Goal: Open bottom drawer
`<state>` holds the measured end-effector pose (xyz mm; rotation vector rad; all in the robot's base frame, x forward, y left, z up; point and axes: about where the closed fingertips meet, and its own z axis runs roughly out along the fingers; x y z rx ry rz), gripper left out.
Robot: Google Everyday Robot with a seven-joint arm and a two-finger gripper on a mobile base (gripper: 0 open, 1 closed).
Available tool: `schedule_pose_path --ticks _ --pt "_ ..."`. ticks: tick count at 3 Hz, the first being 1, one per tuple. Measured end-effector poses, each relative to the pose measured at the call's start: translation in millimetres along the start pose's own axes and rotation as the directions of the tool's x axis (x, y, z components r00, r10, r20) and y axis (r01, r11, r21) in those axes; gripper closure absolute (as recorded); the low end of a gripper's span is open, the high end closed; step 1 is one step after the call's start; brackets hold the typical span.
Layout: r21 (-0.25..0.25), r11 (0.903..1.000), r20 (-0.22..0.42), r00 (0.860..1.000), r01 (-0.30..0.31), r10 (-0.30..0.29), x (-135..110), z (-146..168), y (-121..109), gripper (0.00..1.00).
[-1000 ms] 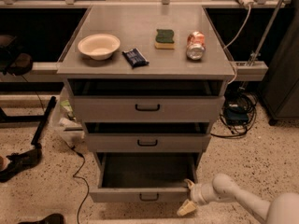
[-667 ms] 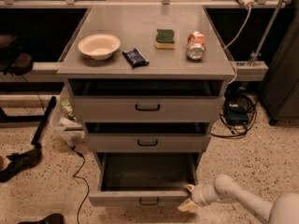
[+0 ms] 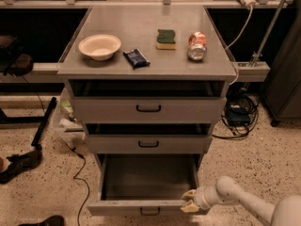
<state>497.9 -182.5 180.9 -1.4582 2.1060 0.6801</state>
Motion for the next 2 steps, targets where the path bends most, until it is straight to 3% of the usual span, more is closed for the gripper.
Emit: schedule_pose_path --ticks 2 --pt "0.027 0.9994 0.002 1.0 0.024 -0.024 -2.5 -8.3 -3.4 0.16"
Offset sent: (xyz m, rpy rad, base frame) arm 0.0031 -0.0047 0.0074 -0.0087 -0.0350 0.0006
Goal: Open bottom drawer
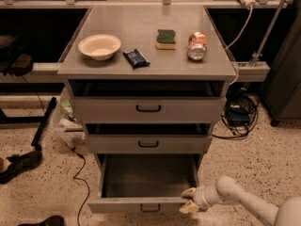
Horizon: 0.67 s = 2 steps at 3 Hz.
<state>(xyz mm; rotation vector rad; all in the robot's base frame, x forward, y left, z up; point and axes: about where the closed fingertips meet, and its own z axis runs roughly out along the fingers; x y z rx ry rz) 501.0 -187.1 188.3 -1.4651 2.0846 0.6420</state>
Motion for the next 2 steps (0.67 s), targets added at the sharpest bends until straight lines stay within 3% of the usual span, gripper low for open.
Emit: schedule_pose_path --ticks 1,2 --pt "0.0 1.0 0.0 1.0 0.0 0.0 0.0 0.0 0.0 0.0" --pt "-0.016 0.9999 0.011 1.0 -0.006 0.006 1.2 2.5 1.8 0.0"
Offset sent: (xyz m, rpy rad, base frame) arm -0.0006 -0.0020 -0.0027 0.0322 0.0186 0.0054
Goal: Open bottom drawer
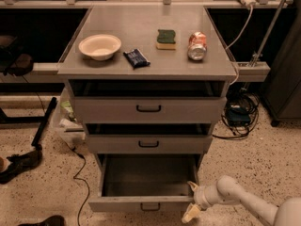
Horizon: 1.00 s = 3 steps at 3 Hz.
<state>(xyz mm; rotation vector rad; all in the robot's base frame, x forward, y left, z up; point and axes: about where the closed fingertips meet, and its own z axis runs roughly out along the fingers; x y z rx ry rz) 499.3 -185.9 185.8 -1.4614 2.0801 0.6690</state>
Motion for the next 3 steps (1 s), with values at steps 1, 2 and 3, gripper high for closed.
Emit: schedule_pose_path --ticks 1,2,3 --pt "-0.024 0.9995 -0.007 1.0 -0.021 0.021 4.8 -0.3 9.9 0.0" --pt "-0.036 0.9988 -0.019 0.999 -0.033 0.032 8.0 -2.1 26.0 0.0" --pt "-0.048 0.9982 -0.035 0.999 -0.035 0.033 6.5 -0.2 43.8 0.0"
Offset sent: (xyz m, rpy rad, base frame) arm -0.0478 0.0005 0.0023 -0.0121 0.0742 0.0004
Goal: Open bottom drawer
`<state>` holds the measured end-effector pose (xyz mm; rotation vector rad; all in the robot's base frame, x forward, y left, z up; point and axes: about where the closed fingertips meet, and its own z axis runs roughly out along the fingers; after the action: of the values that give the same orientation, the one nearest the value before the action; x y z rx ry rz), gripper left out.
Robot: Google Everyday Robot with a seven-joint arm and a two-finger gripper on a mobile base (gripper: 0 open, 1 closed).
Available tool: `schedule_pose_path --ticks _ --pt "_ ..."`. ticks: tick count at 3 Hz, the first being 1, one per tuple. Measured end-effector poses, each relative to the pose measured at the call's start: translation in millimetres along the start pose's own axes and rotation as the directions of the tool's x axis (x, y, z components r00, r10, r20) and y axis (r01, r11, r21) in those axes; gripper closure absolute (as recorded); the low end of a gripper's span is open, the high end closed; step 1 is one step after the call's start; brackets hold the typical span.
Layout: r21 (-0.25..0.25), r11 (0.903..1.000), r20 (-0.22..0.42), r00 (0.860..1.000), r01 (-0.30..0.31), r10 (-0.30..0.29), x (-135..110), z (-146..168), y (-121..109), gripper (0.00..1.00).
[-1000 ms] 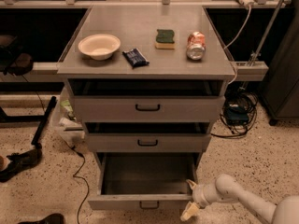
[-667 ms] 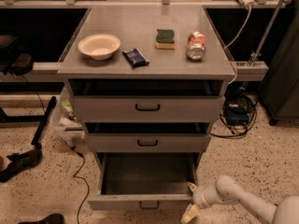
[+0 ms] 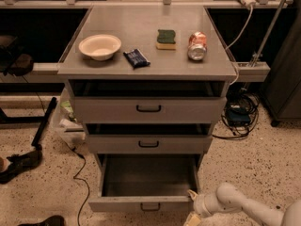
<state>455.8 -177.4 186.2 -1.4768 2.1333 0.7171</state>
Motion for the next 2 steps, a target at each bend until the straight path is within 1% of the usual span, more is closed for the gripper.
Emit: schedule_pose_path --ticks 1,2 --pt "0.005 1.0 -0.005 1.0 0.005 -0.005 -1.6 -2.1 14.3 0.19" --pt "0.015 0.9997 -0.009 1.0 0.017 -0.017 -5.7 -4.9 25.1 0.42"
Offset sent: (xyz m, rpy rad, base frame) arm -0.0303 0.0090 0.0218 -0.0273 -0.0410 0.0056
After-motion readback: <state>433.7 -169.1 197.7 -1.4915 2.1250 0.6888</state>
